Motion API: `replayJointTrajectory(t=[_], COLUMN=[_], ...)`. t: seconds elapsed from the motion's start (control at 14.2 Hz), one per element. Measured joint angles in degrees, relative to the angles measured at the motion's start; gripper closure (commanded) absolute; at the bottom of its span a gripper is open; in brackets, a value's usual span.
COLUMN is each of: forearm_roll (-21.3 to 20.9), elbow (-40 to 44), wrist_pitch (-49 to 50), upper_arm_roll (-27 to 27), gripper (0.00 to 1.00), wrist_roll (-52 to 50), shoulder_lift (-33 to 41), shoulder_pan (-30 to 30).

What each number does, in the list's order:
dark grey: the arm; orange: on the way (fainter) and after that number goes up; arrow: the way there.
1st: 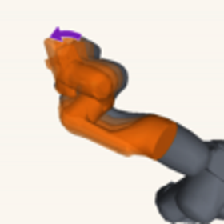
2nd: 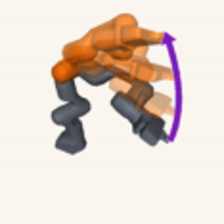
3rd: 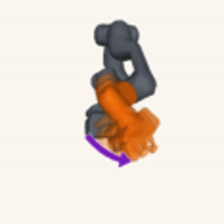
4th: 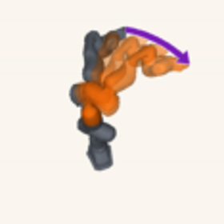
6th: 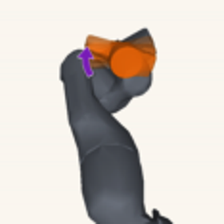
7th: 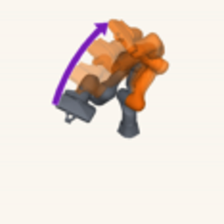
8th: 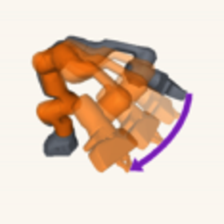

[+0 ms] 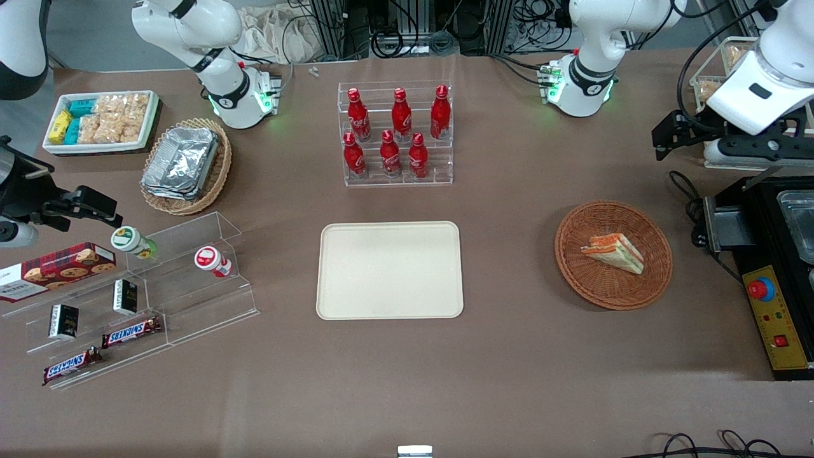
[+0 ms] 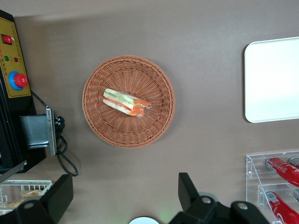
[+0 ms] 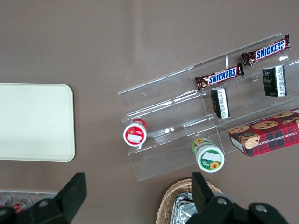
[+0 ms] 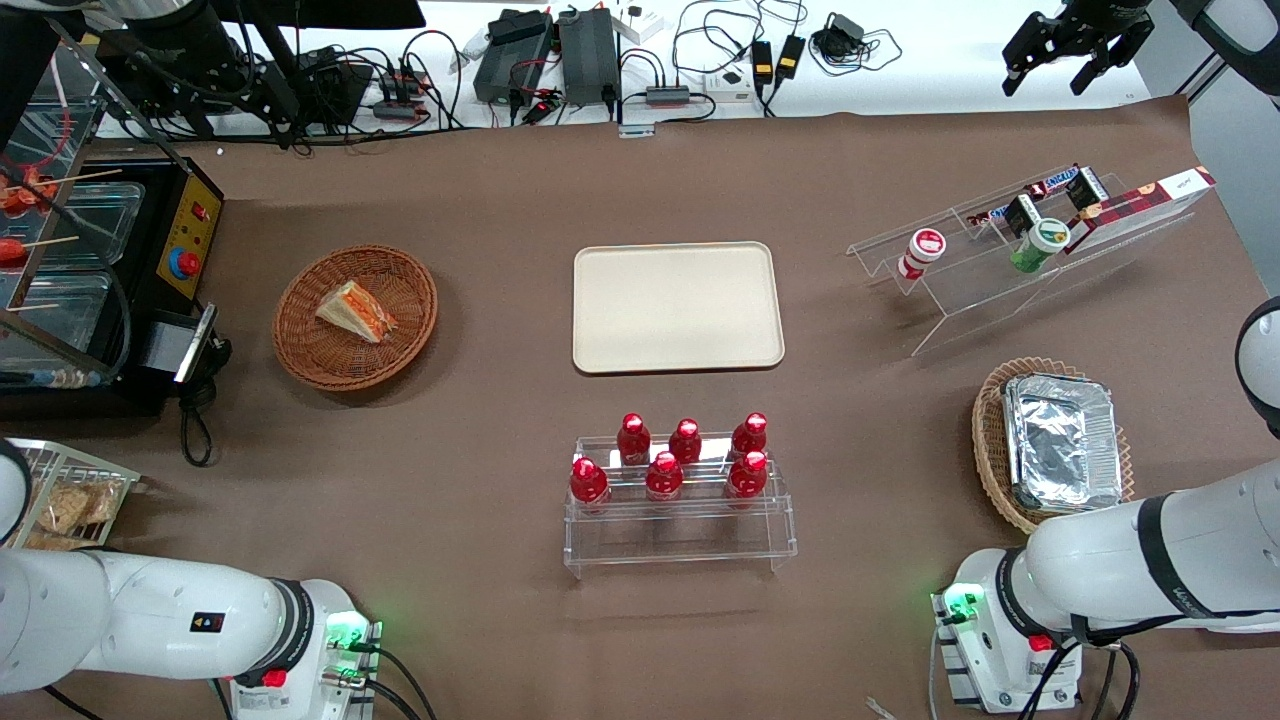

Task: Place sandwich from basket to tray
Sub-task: 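Move the left gripper down over the wrapped sandwich in the wicker basket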

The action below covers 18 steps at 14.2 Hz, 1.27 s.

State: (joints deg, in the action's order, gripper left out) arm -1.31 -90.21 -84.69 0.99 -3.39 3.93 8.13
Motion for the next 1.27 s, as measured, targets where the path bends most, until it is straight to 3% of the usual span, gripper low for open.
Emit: replayJointTrajectory(t=[0.56, 0.92, 1.27], forearm_roll=[0.13, 0.14, 0.14], elbow=[2.28, 2.25, 1.61], wrist_pitch=[1.41, 1.26, -5.46], upper_arm_roll=[-0.26, -0.41, -1.03], gripper=[0.0, 0.0, 0.0], wrist_roll=[-2.45, -20.59, -47.7], shoulder_lift=[-2.33, -6.93, -14.44], shoulder_pan=[0.0, -0.02, -0.34])
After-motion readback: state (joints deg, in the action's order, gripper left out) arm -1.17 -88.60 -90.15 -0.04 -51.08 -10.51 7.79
